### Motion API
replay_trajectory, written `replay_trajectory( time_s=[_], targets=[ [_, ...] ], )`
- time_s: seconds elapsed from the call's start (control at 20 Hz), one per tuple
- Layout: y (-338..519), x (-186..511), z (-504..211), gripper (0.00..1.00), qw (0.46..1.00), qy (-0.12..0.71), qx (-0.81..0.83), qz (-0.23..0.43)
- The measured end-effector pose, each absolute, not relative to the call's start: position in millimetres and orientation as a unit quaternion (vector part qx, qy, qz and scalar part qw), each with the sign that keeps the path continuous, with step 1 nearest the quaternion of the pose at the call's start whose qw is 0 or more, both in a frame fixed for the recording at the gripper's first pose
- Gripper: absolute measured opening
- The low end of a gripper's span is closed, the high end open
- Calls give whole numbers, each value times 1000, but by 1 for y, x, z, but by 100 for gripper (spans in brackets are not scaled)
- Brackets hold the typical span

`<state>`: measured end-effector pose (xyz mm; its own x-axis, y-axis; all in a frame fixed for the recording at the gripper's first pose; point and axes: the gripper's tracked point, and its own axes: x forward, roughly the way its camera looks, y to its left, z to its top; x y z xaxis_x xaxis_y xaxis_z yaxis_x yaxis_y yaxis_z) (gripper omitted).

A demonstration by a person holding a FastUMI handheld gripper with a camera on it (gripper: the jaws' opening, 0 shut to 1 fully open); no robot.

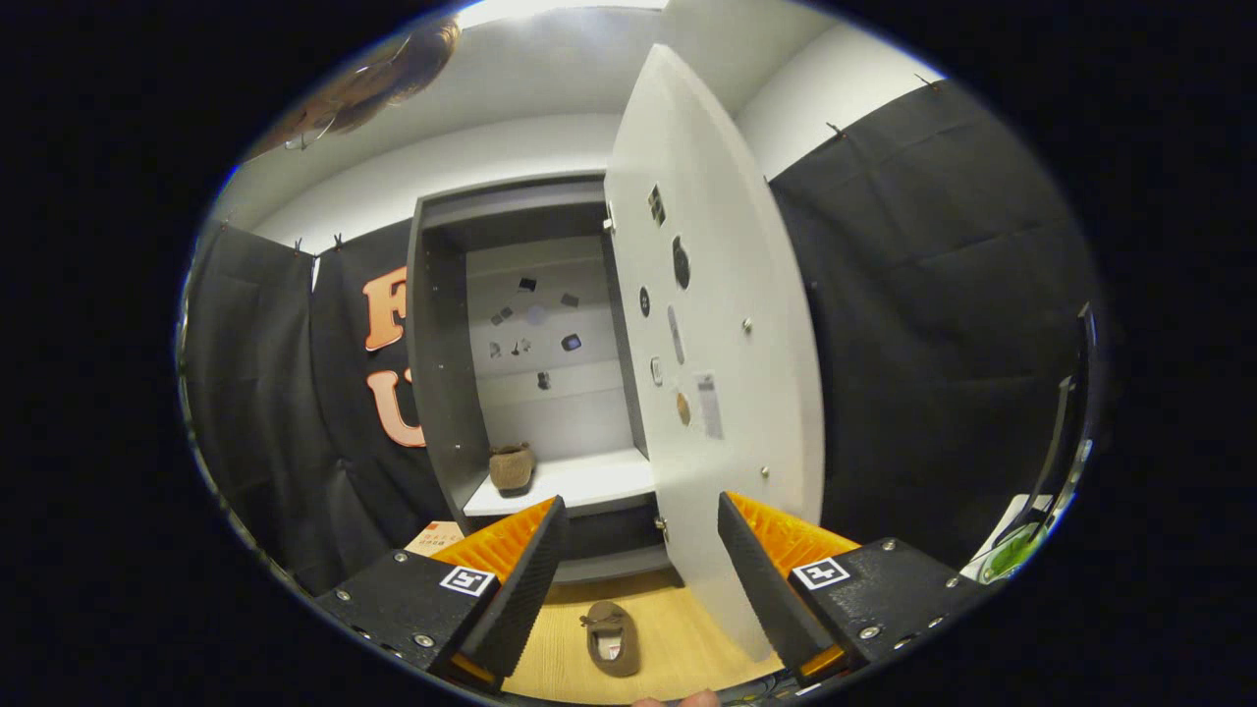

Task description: Open the shoe cabinet door, grab the shoes and put them into the shoe cabinet, then close the shoe cabinet door.

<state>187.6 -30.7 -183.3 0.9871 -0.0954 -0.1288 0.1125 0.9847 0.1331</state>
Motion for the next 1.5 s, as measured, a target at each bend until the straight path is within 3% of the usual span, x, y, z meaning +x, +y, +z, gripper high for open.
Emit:
replay_trajectory(
  time_s=[0.8, 1.3, 1.5],
  targets=[
    [74, 248, -436, 95, 977, 205, 52, -19],
    [96, 271, -535, 94, 967, 252, 43, 16],
    [101, 273, -566, 87, 961, 275, 34, 12]
  ],
)
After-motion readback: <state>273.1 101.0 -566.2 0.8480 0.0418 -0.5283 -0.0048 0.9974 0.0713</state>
